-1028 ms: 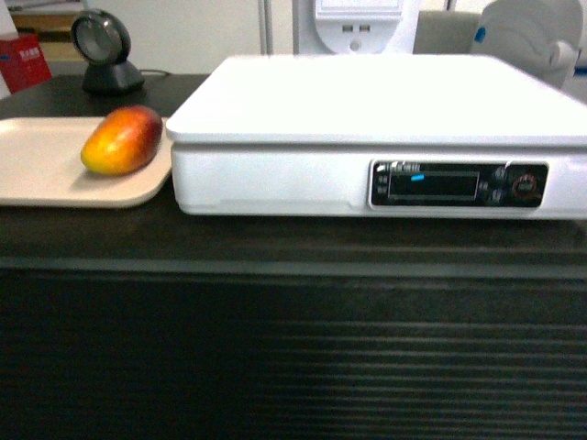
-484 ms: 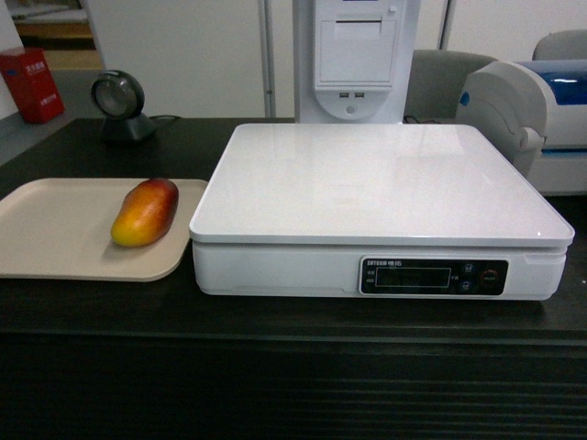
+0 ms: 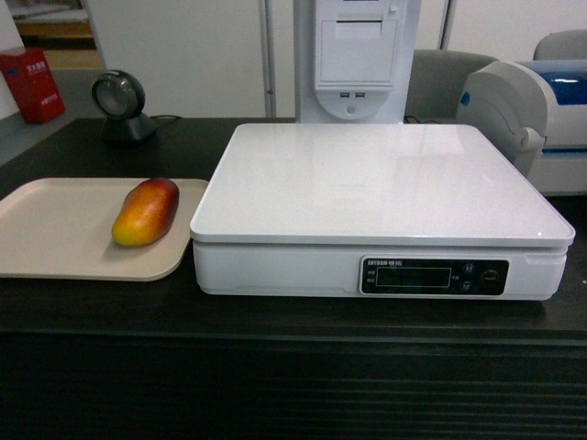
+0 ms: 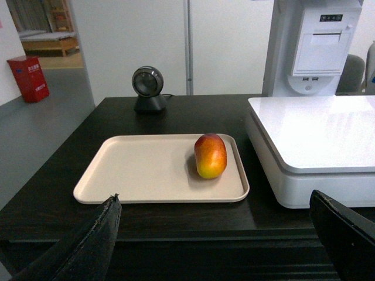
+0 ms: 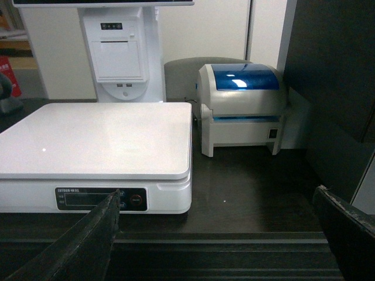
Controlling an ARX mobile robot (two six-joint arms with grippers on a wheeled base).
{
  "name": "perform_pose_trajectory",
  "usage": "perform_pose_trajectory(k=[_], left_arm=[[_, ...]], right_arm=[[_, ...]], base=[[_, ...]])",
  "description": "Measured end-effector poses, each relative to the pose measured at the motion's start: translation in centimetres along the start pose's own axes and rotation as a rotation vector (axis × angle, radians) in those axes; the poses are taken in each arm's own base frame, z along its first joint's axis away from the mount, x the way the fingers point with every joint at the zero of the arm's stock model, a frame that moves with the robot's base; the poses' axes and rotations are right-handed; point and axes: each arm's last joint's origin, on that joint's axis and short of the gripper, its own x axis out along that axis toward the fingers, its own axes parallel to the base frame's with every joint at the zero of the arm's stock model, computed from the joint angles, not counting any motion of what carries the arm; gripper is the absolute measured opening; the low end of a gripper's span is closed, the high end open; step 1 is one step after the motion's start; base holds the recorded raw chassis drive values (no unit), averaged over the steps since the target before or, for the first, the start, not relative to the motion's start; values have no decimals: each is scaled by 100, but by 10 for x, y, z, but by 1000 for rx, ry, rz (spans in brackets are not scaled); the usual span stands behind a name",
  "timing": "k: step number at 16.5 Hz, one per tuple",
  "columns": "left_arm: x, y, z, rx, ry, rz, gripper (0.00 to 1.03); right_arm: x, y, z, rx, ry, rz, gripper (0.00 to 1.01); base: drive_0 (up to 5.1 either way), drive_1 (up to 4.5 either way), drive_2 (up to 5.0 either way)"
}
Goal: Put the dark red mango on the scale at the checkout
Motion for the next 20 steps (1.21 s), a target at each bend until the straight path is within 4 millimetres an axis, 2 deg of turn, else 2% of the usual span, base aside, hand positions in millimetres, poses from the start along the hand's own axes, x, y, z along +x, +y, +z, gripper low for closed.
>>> perform_pose_trajectory(k=[14,15,16,17,20], left_arm=[[0,0,0,0,0,0,98],[0,0,-2,-28,63,52,98],[7,-2,3,-74,105,126,98],[14,-2,16,-111,86,145,98],[34,1,37,-130,16,96,98]], right_arm=[[0,0,0,0,0,0,98],[0,0,0,0,0,0,98],[0,0,0,0,1,-1,98],[0,0,0,0,-1,0,98],[0,0,0,0,0,0,98]], base=[[0,0,0],[0,0,0],[0,0,0],[0,0,0],[0,0,0]])
